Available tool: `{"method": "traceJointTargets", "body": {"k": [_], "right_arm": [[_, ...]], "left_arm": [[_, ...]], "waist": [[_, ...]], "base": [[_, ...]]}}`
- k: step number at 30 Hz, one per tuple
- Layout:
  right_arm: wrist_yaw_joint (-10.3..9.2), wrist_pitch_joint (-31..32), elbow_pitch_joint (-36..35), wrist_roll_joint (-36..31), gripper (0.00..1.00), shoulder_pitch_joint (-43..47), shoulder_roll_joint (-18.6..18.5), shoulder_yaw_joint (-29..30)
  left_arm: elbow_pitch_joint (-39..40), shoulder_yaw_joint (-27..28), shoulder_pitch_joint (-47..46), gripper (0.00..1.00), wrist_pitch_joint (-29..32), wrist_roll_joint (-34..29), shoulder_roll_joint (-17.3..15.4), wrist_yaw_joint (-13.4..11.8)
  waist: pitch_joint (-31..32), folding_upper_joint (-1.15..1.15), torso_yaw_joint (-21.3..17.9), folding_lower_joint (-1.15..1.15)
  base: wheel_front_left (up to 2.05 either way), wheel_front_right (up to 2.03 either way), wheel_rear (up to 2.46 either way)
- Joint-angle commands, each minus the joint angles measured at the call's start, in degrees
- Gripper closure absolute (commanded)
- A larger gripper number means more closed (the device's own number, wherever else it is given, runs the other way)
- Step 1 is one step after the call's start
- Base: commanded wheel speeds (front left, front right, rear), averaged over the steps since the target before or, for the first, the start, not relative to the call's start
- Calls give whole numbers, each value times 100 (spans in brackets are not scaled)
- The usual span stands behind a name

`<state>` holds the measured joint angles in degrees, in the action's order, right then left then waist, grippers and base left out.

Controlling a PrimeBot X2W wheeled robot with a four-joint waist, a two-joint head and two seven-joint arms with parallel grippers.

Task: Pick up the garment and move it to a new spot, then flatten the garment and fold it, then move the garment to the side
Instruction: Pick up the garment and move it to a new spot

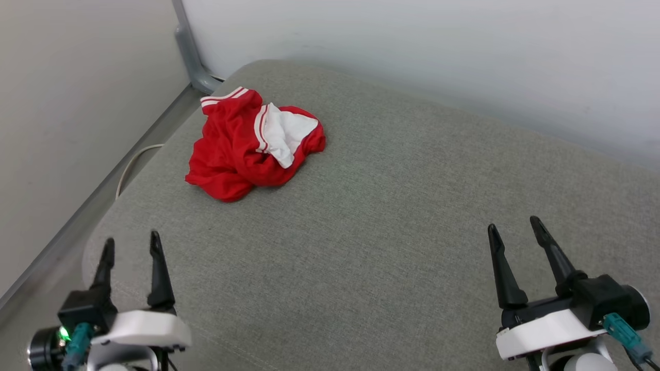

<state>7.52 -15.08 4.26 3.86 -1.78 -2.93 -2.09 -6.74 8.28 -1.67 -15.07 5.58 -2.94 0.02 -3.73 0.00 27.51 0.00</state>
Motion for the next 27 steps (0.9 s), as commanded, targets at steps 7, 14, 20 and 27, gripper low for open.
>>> {"method": "traceJointTargets", "body": {"k": [7, 14, 20, 27], "right_arm": [[-5, -13, -223, -322, 0, -354, 10, -6], [-6, -13, -477, -638, 0, -711, 8, -58], [-5, -13, -781, -892, 0, -1017, 6, -95], [-5, -13, -1064, -1058, 0, -1243, 7, -133]], "left_arm": [[111, 444, -1124, 0, -16, 68, -197, 389], [-183, 763, -2295, 0, -16, 328, -699, 638], [-864, 556, -3402, 0, 31, 872, -1366, 734], [-1536, -494, -4306, 0, 1386, 2219, -2369, 737]], "waist": [[-570, 0, -336, 0], [-1219, 0, -673, 0], [-1798, 0, -945, 0], [-2226, 0, -1191, 0]], "base": [[0, 0, 0], [0, 0, 0], [0, 0, 0], [0, 0, 0]]}}
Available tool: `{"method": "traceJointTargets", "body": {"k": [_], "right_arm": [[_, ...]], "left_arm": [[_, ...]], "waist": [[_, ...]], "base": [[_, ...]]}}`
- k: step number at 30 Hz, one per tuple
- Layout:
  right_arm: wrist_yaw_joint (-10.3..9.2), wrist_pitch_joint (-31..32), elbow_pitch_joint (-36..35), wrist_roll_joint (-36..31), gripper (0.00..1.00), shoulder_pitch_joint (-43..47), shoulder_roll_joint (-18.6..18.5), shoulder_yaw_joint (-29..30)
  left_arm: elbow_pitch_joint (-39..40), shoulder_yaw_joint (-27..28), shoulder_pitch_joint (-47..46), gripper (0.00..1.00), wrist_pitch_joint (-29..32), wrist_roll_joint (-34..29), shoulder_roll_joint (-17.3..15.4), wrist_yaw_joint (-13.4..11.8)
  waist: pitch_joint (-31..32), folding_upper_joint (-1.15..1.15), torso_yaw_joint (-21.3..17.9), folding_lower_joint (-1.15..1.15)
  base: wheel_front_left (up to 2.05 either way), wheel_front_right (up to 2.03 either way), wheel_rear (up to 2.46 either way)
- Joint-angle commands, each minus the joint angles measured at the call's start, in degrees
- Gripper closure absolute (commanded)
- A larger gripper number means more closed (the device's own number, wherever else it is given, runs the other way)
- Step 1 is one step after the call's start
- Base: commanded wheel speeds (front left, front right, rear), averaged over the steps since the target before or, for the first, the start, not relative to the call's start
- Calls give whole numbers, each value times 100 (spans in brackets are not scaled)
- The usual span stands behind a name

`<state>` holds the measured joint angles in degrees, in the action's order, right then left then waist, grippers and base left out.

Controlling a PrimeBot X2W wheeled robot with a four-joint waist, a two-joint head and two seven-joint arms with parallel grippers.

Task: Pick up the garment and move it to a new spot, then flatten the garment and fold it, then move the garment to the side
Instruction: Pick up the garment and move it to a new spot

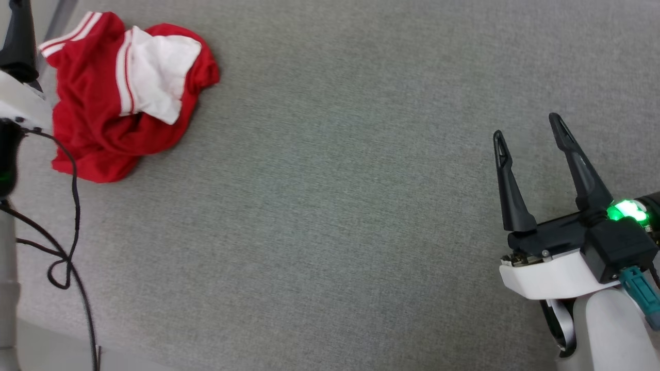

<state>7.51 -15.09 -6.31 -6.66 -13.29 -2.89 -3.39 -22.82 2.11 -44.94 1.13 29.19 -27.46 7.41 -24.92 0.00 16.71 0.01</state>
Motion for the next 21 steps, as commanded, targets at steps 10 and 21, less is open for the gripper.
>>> {"method": "traceJointTargets", "body": {"k": [10, 21], "right_arm": [[-4, -13, -203, -195, 0, -285, 3, 37], [-5, -13, -320, -308, 0, -450, 3, -11]], "left_arm": [[-741, -1066, -610, 0, 2459, 1414, -743, 0], [-1751, -1918, -726, 0, 3790, 2283, -951, 0]], "waist": [[-590, 0, -361, -1], [-1028, 0, -585, -1]], "base": [[0, 0, 0], [0, 0, 0]]}}
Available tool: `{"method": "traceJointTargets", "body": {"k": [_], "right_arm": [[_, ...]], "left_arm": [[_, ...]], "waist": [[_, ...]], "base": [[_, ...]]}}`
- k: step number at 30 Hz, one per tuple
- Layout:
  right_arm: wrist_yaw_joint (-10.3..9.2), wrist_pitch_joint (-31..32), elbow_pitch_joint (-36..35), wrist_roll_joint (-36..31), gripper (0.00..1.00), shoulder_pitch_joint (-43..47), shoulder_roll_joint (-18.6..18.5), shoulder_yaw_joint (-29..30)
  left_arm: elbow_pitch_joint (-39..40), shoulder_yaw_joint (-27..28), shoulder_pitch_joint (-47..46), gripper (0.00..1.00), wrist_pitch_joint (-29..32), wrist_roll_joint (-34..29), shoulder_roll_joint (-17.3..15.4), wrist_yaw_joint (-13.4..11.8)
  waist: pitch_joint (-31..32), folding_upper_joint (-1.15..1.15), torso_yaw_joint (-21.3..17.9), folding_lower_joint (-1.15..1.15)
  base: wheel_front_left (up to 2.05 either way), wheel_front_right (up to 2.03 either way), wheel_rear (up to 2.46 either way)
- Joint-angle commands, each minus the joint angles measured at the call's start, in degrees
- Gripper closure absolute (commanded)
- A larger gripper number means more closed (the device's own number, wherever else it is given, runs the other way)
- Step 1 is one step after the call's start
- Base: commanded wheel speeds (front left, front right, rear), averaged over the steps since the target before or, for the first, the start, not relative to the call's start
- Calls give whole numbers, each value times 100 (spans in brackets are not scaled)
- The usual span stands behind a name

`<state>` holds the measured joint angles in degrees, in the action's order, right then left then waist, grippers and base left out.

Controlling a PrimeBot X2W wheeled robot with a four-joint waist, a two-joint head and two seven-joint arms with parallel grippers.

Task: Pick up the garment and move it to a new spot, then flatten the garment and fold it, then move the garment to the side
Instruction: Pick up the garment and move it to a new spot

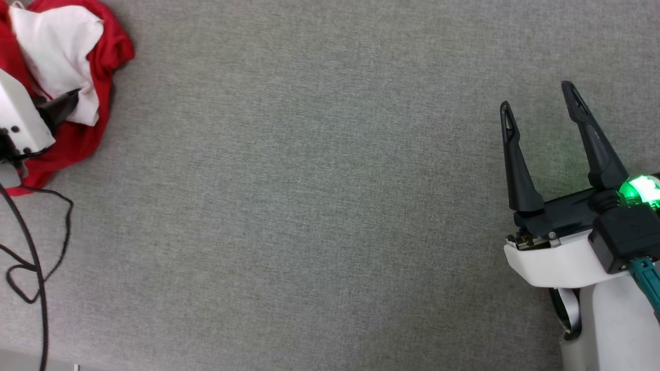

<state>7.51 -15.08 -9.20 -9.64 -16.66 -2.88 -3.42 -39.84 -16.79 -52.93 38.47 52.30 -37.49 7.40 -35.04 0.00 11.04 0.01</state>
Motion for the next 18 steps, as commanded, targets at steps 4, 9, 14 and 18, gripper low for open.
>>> {"method": "traceJointTargets", "body": {"k": [4, 9, 14, 18], "right_arm": [[-4, -14, -1, -6, 0, -127, 3, 7], [-4, -14, 40, 37, 0, -112, 2, 19], [-4, -14, 85, 160, 0, 21, 2, 32], [-4, -13, 159, 288, 0, 123, 2, 53]], "left_arm": [[-329, -478, 254, 0, 233, 112, 94, -6], [-378, -839, 155, 100, -13, 260, -17, -5], [-101, -1060, -306, 100, -788, 195, -443, 1], [216, -1417, -505, 100, -1327, 112, -686, 1]], "waist": [[-79, 0, -50, -1], [24, 0, -66, -1], [328, 0, -49, -1], [652, 0, -29, -1]], "base": [[0, 0, 0], [0, 0, 0], [0, 0, 0], [0, 0, 0]]}}
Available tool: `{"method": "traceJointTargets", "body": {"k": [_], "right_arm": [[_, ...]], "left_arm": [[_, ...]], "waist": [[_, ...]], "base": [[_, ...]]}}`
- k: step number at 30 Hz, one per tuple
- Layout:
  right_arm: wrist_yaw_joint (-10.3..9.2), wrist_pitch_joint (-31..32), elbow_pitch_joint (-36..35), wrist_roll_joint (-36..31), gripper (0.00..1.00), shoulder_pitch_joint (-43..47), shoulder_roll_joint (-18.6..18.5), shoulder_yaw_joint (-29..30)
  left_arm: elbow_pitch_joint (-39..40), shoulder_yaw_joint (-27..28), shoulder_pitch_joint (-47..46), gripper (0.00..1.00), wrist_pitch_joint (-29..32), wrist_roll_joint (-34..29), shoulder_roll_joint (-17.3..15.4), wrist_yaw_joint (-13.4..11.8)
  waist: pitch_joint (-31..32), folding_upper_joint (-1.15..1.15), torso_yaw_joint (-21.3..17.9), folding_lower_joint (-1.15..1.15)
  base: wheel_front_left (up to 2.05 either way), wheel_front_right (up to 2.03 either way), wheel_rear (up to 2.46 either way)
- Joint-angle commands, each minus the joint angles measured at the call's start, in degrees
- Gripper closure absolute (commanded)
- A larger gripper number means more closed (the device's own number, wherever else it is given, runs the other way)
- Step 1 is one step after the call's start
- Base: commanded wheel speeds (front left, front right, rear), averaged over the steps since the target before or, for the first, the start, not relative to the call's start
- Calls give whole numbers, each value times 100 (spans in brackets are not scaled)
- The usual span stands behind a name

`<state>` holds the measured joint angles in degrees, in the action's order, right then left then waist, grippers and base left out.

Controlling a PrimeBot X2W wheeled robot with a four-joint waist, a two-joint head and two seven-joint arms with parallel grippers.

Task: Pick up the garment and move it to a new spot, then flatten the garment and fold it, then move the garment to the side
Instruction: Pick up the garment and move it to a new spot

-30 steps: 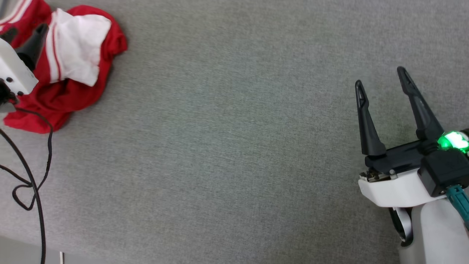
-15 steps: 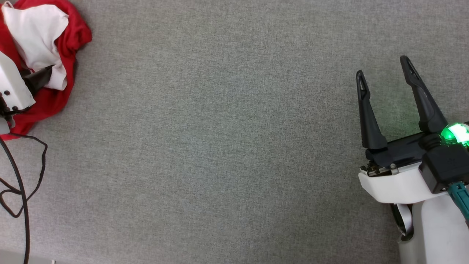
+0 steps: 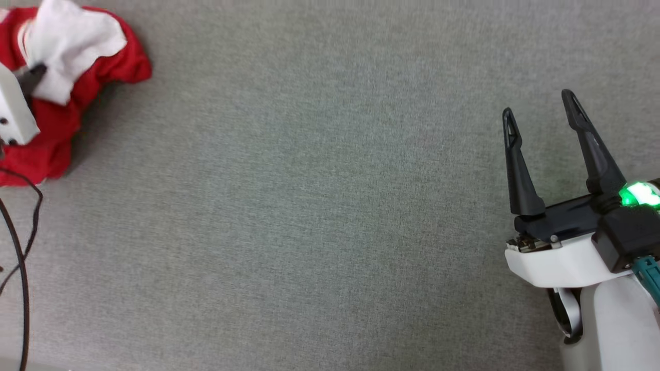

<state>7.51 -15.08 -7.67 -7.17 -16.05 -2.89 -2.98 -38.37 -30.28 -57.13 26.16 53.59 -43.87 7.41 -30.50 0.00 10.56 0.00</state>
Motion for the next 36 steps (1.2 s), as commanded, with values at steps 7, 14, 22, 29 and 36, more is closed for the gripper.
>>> {"method": "traceJointTargets", "body": {"k": [7, 14, 22, 29, 36], "right_arm": [[-4, -13, 78, 323, 0, 204, 3, 11], [-4, -14, 118, 621, 0, 310, 4, 76], [-4, -14, 85, 815, 0, 333, 6, 155], [-4, -13, 51, 933, 0, 347, 7, 226], [-4, -14, 22, 985, 0, 345, 7, 374]], "left_arm": [[1032, -702, -379, 100, -426, -243, -244, 0], [2206, -1404, -599, 100, -450, -466, 33, 0], [2732, -2327, -800, 100, -472, -715, 698, 0], [2760, -3150, -1016, 100, -693, -655, 1355, 0], [2537, -4088, -959, 100, -978, -514, 2071, 0]], "waist": [[697, 0, -38, 0], [1074, 0, -444, 0], [1145, 0, -991, 0], [1079, 0, -1367, 0], [977, 0, -1624, 0]], "base": [[0, 0, 0], [0, 0, 0], [0, 0, 0], [0, 0, 0], [0, 0, 0]]}}
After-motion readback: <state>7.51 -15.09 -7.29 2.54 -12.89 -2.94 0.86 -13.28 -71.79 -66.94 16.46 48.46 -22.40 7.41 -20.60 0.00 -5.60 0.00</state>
